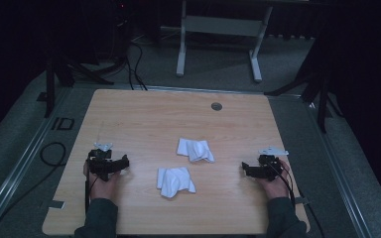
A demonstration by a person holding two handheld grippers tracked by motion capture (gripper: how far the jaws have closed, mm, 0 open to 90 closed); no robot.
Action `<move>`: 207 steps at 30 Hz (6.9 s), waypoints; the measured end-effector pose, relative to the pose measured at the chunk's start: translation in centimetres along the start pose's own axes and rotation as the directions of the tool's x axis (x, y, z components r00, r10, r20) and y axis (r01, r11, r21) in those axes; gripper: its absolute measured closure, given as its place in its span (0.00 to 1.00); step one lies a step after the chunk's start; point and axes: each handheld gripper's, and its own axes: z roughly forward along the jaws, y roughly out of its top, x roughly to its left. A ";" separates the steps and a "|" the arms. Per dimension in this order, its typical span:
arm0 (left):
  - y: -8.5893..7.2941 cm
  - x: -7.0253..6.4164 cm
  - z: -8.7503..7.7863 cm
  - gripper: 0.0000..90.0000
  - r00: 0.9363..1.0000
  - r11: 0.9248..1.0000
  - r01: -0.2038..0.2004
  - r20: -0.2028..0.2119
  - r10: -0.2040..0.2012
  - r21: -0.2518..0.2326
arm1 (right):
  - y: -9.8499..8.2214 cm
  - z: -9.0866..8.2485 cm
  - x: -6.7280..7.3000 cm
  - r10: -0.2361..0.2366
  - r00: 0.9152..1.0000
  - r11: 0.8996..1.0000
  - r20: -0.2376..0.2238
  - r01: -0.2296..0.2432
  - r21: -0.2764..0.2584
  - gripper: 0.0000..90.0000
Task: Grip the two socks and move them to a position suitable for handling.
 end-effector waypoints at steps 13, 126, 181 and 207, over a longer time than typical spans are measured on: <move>0.0 0.0 0.0 0.11 1.000 1.000 -0.001 0.000 0.001 0.001 | 0.0 -0.1 0.3 0.009 1.000 1.000 0.008 -0.009 0.006 0.15; -0.1 -0.3 -0.2 0.12 1.000 1.000 -0.023 0.020 0.023 -0.001 | 6.1 0.1 23.3 -0.359 0.829 0.915 -0.429 0.404 0.013 0.97; -0.2 -0.3 -0.2 0.13 1.000 1.000 -0.020 0.020 0.020 -0.004 | 6.5 -6.9 11.0 -0.278 0.928 0.955 -0.250 0.294 0.030 0.97; -0.2 -0.4 -0.2 0.13 1.000 1.000 -0.022 0.022 0.022 -0.006 | 7.1 -3.7 11.0 -0.272 0.937 0.955 -0.218 0.290 0.055 0.87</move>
